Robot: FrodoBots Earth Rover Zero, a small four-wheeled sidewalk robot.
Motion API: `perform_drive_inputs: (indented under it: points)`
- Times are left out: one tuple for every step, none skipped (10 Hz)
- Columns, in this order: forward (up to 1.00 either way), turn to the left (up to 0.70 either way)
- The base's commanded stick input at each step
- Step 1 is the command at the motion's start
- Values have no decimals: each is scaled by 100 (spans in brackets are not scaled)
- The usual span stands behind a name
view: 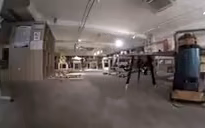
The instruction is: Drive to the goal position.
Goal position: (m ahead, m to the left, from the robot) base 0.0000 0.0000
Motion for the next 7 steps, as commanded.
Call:
perform_drive_inputs:
  points:
    - [45,0]
    - [45,0]
    - [45,0]
    - [45,0]
    - [45,0]
    - [45,0]
    - [45,0]
